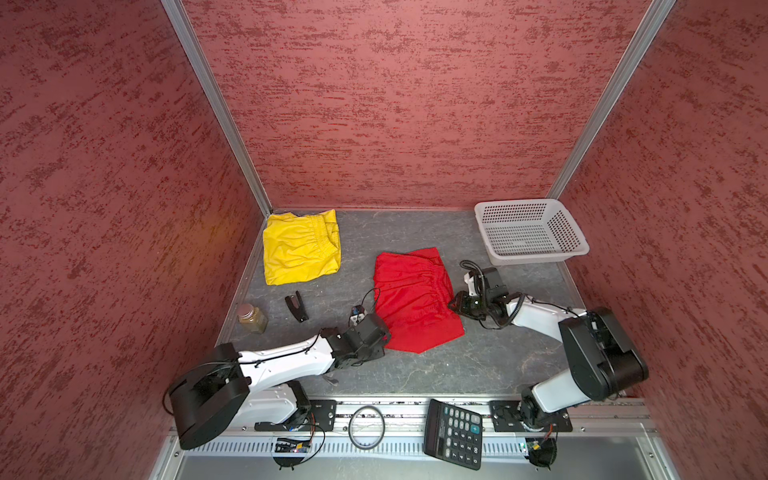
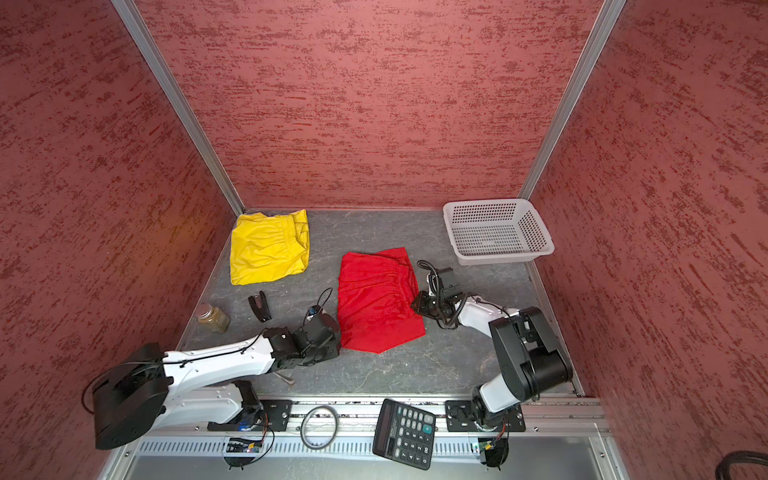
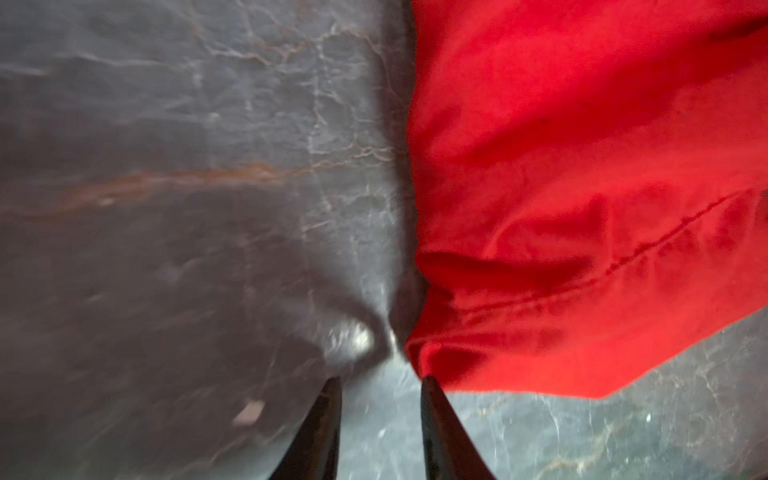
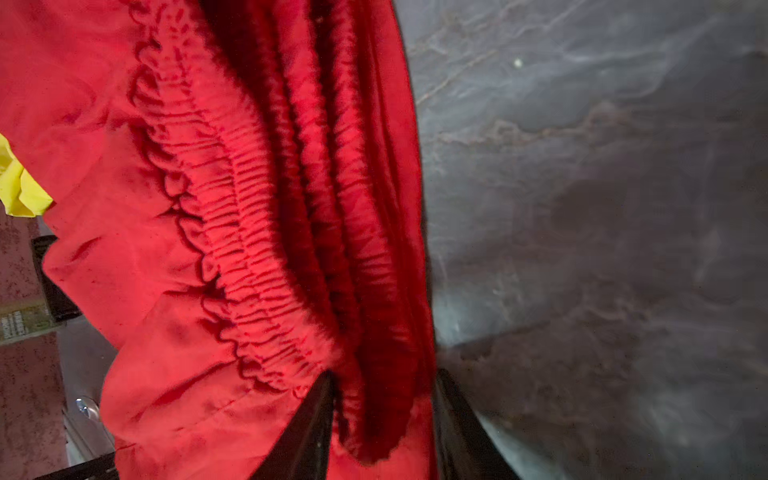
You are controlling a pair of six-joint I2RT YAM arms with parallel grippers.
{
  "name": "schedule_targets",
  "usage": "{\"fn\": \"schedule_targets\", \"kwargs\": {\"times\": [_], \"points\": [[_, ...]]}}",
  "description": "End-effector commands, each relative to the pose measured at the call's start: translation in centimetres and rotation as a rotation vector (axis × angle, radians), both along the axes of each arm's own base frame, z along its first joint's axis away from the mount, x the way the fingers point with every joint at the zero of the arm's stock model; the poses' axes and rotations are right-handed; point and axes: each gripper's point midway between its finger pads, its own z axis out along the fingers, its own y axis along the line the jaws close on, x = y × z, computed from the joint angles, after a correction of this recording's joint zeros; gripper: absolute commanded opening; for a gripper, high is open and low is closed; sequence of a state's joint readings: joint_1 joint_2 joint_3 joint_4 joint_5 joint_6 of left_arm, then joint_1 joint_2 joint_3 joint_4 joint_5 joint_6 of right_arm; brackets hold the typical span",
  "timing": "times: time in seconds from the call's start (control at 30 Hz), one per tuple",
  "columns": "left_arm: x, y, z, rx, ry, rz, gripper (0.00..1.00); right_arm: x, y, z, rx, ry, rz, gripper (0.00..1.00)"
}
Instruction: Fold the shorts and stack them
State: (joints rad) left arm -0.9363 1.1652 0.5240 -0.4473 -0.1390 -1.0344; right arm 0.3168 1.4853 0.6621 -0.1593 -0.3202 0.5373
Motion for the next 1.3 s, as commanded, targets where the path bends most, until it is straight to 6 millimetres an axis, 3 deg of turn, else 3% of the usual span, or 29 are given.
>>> {"fn": "schedule_targets", "kwargs": {"times": [0.0,0.1,0.2,0.3,0.4,0.53,0.67,0.83,1.07,1.27], "points": [[0.2,2.1,4.3,0.015,-0.081,0.043,0.37,1.2,-2.0,4.2,-0.11,-0.123,-0.022,0.5],[0.9,3.7,8.3,-0.057,-0.212,0.111,0.42,1.9,-2.6,8.2,-0.168,-0.252,-0.024,0.53],[1.8,5.5,9.8,-0.102,-0.276,0.179,0.44,2.0,-0.8,11.1,-0.203,-0.362,0.022,0.53],[3.0,6.7,10.1,-0.136,-0.271,0.231,0.44,1.5,3.7,12.2,-0.231,-0.428,0.134,0.48],[4.6,7.1,10.1,-0.179,-0.252,0.26,0.47,0.0,9.8,12.3,-0.277,-0.515,0.31,0.47],[6.0,8.4,7.9,-0.205,-0.147,0.347,0.57,-3.0,16.5,12.1,-0.315,-0.655,0.526,0.62],[7.1,8.2,5.5,-0.252,-0.048,0.367,0.71,-5.6,20.0,8.6,-0.353,-0.649,0.684,0.7],[8.5,7.2,4.7,-0.284,-0.021,0.342,0.86,-9.0,22.5,4.8,-0.363,-0.603,0.837,0.72],[9.3,6.5,3.4,-0.303,0.017,0.335,0.9,-10.4,24.2,2.7,-0.352,-0.579,0.908,0.74],[9.3,6.1,2.1,-0.317,0.055,0.334,0.91,-11.8,23.6,-0.4,-0.358,-0.495,0.964,0.73]]}}
